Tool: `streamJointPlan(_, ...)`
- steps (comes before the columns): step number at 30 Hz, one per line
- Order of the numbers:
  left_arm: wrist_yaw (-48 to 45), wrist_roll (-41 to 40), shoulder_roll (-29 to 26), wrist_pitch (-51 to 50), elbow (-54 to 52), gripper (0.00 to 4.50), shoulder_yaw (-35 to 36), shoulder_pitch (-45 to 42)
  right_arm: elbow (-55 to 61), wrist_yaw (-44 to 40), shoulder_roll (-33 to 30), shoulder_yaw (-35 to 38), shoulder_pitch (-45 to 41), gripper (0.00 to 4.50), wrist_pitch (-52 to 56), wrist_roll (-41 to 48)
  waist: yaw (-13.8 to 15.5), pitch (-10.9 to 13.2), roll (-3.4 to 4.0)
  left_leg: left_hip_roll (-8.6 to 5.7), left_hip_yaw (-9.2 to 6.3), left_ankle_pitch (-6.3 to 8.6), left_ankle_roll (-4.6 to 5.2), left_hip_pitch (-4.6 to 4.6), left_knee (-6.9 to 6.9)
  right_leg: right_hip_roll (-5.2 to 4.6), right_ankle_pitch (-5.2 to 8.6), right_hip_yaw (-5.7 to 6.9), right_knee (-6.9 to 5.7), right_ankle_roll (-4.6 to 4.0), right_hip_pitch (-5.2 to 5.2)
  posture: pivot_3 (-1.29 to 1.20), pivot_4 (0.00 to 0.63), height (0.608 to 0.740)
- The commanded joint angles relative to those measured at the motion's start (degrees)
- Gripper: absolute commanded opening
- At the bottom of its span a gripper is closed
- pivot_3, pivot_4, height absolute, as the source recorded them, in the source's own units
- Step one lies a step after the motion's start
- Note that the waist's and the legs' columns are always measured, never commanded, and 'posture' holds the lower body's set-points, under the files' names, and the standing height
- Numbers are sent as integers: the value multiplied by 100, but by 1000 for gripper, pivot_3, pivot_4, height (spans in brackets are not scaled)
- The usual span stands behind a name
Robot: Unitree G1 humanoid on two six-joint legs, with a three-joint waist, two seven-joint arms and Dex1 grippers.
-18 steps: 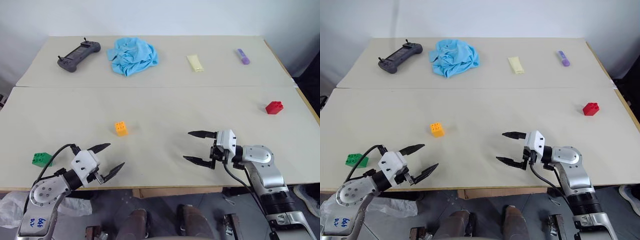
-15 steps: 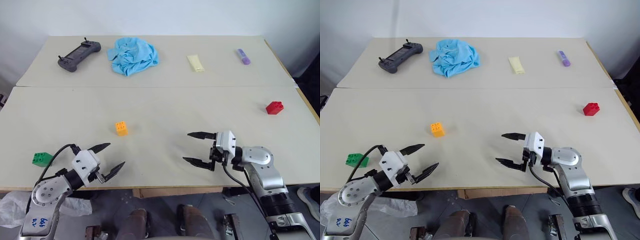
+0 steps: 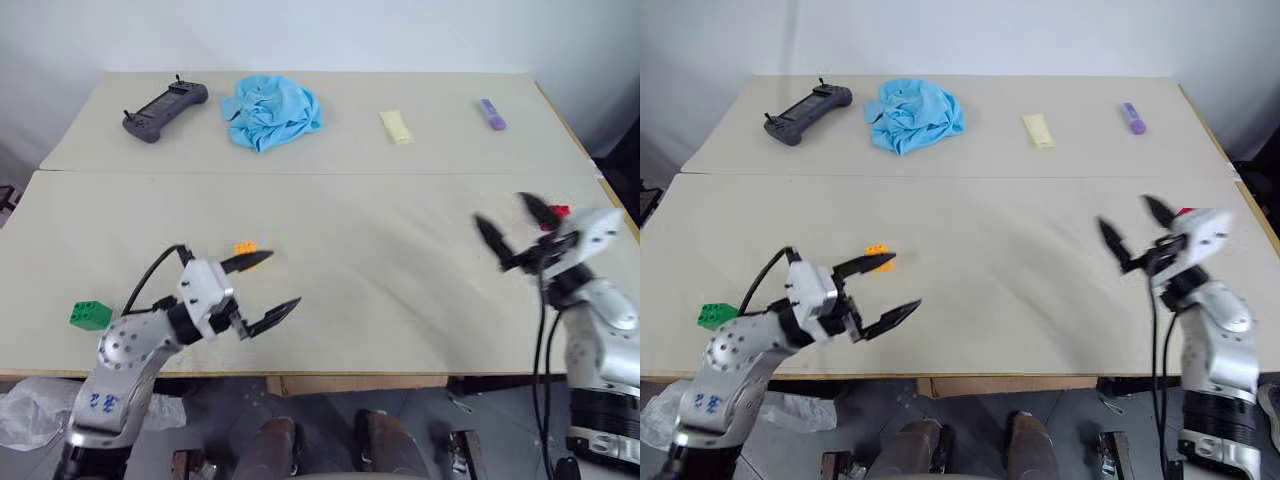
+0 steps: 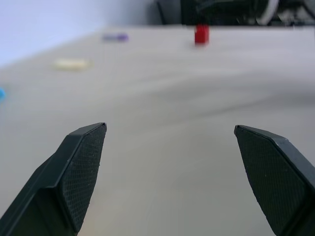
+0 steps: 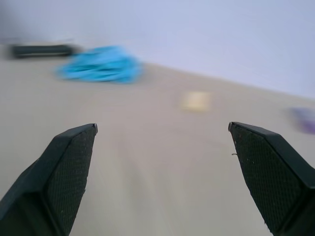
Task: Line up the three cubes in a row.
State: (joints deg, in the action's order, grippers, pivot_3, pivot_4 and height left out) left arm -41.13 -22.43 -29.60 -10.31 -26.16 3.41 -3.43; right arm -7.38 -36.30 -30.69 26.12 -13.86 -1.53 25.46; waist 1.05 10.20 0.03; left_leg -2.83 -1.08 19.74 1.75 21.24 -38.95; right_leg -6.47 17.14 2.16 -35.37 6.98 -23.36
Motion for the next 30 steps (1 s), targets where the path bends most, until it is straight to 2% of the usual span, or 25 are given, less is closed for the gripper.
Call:
streamJointPlan(1,105,32,88,-109,-75,4408,-189,-112,-569,913,22,746,259,4500,-423,-229,8,-1,2,0,3,0,0,0,5,1,0,-2,-9,0,-3,0,150,740)
streamJointPlan(5,157,61,236,-178,23,4408,-401,-350,-1179,1419,-61,933,434,4500,-354,-410,-26,-2,5,1,17,-1,1,0,5,6,0,-4,-9,0,-6,0,150,740)
streamJointPlan(9,-110,36,208,-196,143,4408,-621,-531,-1619,1433,-421,616,233,4500,-208,-758,-94,-5,10,0,27,-6,5,-8,-7,5,0,-10,-9,0,-4,0,150,740)
streamJointPlan(15,45,-91,126,-476,-77,4408,-381,-297,-2674,1265,-1240,-8,-1606,4500,1234,-858,-257,4,52,4,49,-13,10,-17,-7,5,-2,-57,-23,4,-15,0,150,740)
streamJointPlan(18,90,-20,104,-470,-132,4408,-368,-150,-3556,1195,-1479,-450,-2488,4500,1333,-1218,-245,5,51,9,40,-14,6,-13,-2,10,0,-50,-17,0,-16,0,150,740)
streamJointPlan(22,157,85,81,-494,-282,4408,-414,-61,-5476,1317,-1557,-1236,-3997,4500,1140,-2045,-217,6,49,1,42,-13,9,-5,-11,3,-2,-52,-12,4,-15,0,150,740)
streamJointPlan(25,242,119,39,-545,-392,4408,-340,-4,-6262,1522,-1518,-1375,-4483,4500,940,-2239,-160,6,50,-1,38,-13,10,-1,-7,-1,-2,-50,-8,4,-17,0,150,740)
streamJointPlan(30,368,93,-62,-654,-655,4408,-208,247,-6712,1795,-1481,-1442,-4766,4500,886,-2429,-122,6,50,-1,28,-13,10,8,0,0,-2,-35,-7,4,-16,0,150,740)
